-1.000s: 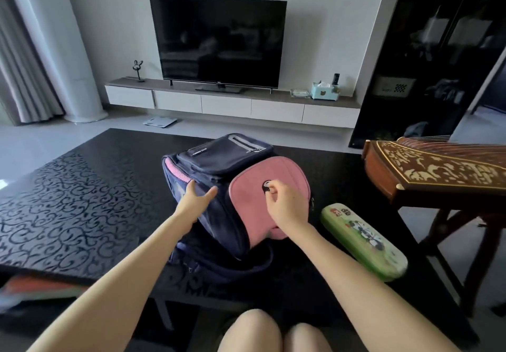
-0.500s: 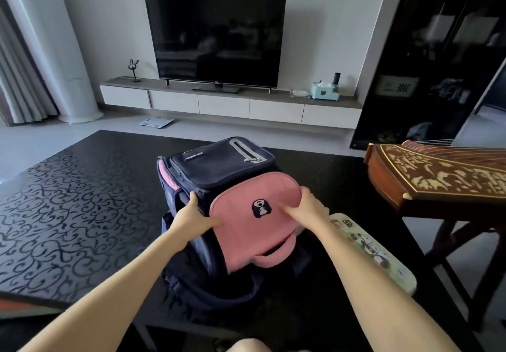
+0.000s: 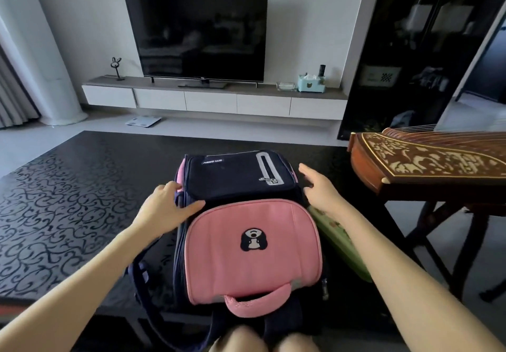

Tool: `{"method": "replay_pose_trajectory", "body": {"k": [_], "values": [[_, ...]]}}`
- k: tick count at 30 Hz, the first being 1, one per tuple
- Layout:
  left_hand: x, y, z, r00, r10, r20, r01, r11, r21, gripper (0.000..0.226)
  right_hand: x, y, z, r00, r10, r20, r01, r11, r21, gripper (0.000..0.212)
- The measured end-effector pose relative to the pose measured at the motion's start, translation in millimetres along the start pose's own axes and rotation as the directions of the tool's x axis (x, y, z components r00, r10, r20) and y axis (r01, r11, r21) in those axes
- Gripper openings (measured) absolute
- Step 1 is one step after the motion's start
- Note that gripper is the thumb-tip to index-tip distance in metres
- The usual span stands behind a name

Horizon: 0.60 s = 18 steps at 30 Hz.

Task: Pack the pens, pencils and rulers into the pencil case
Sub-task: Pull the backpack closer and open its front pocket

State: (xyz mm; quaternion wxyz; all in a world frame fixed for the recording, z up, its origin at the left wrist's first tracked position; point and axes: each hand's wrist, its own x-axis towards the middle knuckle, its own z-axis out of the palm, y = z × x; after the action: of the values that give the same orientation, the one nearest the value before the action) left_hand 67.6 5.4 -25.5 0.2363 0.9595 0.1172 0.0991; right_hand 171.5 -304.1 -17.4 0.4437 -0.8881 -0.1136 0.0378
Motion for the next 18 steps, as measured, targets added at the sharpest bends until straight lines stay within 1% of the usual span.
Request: {"method": "replay_pose_trajectory", "body": {"k": [1, 2, 3, 4, 5, 6, 7, 8, 10, 12, 14, 16, 18], "values": [[2.0, 2.5, 2.9, 0.987, 0.127, -0.098, -0.12, 0.99, 0.076, 0.065, 9.0, -4.0, 4.8, 1.0, -0.011, -0.002, 0.011, 0.998, 0.068, 0.064], [3.7, 5.8, 2.9, 0.953, 0.274, -0.133, -0.257, 0.958, 0.129, 0.066, 18.4, -7.2, 8.6, 1.0, -0.01, -0.007, 0.011, 0.994, 0.106, 0.064], [5.6, 7.8, 3.0, 0.904, 0.41, -0.121, -0.388, 0.906, 0.169, 0.063, 25.7, -11.0, 11.6, 1.0, 0.004, -0.003, -0.004, 0.993, 0.116, 0.061], [9.1, 7.2, 2.9, 0.865, 0.498, -0.068, -0.477, 0.856, 0.2, 0.062, 32.4, -12.8, 13.9, 1.0, 0.016, -0.001, -0.015, 0.993, 0.117, 0.056], [13.1, 8.4, 1.9, 0.831, 0.556, -0.017, -0.539, 0.814, 0.216, 0.067, 38.1, -12.5, 15.2, 1.0, 0.017, -0.014, -0.016, 0.995, 0.1, 0.049], [16.1, 9.1, 2.6, 0.82, 0.572, 0.021, -0.564, 0.801, 0.202, 0.073, 43.0, -9.2, 16.3, 0.999, 0.004, -0.037, -0.002, 0.998, 0.064, 0.041], [19.2, 10.5, 4.6, 0.813, 0.581, 0.025, -0.576, 0.797, 0.183, 0.077, 45.8, -6.1, 17.0, 0.998, -0.015, -0.058, 0.015, 1.0, 0.006, 0.034], [20.1, 12.6, 6.6, 0.824, 0.565, 0.037, -0.563, 0.811, 0.157, 0.079, 48.2, -0.7, 17.5, 0.997, -0.035, -0.073, 0.032, 0.998, -0.047, 0.03], [18.2, 15.5, 12.5, 0.857, 0.511, 0.063, -0.515, 0.846, 0.136, 0.082, 48.7, 5.8, 17.1, 0.994, -0.055, -0.097, 0.044, 0.993, -0.109, 0.031], [14.8, 12.5, 19.9, 0.876, 0.481, 0.028, -0.48, 0.868, 0.13, 0.084, 52.8, 9.4, 18.7, 0.99, -0.071, -0.119, 0.048, 0.981, -0.19, 0.036], [12.3, 10.0, 23.7, 0.866, 0.499, -0.009, -0.495, 0.861, 0.119, 0.09, 60.8, 10.5, 17.7, 0.997, -0.05, -0.057, 0.032, 0.958, -0.285, 0.04], [12.7, 8.3, 24.2, 0.86, 0.511, -0.018, -0.506, 0.855, 0.111, 0.088, 69.6, 12.0, 15.6, 1.0, -0.013, 0.013, 0.017, 0.935, -0.354, 0.041], [12.2, 10.7, 22.4, 0.861, 0.508, -0.039, -0.502, 0.859, 0.105, 0.079, 74.7, 15.4, 15.0, 0.998, -0.057, 0.001, 0.052, 0.904, -0.425, 0.035]]}}
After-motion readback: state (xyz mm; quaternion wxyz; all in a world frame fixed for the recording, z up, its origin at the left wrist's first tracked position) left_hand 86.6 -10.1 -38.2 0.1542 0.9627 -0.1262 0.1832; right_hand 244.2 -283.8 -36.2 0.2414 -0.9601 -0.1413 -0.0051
